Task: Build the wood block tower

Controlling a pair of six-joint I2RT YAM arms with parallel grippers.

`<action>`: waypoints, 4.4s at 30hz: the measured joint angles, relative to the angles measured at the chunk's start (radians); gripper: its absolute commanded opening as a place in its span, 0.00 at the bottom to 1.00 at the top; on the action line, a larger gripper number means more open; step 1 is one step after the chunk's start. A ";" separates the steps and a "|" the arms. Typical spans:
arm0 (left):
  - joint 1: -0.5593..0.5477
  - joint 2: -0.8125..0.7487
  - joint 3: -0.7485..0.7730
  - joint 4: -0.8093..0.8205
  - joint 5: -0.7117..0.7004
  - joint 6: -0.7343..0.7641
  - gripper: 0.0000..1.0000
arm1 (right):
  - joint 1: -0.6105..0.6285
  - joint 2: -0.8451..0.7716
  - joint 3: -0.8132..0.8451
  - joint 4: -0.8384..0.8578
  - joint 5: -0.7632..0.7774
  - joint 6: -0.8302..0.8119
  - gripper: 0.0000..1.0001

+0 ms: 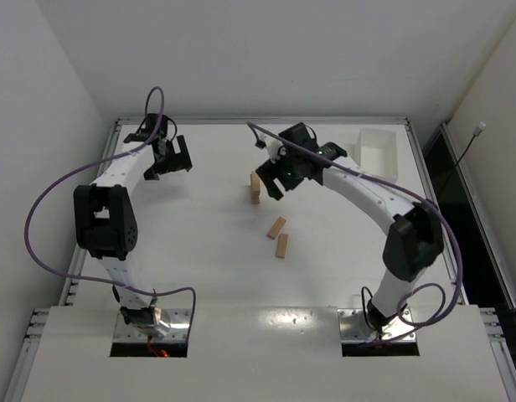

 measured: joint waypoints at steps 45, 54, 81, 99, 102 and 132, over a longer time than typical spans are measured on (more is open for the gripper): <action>-0.003 0.041 0.037 -0.017 0.139 0.079 1.00 | -0.023 0.217 -0.130 -0.361 -0.491 -1.747 0.42; -0.003 0.044 0.047 -0.018 0.135 0.079 1.00 | -0.013 0.270 -0.101 -0.343 -0.464 -1.744 0.42; -0.003 0.090 0.064 -0.031 0.126 0.079 1.00 | 0.039 0.350 -0.052 -0.315 -0.308 -1.722 0.25; -0.003 0.074 0.032 -0.023 0.079 0.066 1.00 | 0.076 -0.002 -0.085 -0.196 -0.452 -1.123 0.00; -0.003 0.063 0.014 -0.019 0.034 0.026 1.00 | 0.102 -0.083 -0.008 -0.126 -0.432 -0.773 0.00; -0.003 0.031 0.014 -0.016 -0.129 -0.074 1.00 | 0.034 0.379 0.409 -0.105 0.187 0.602 0.00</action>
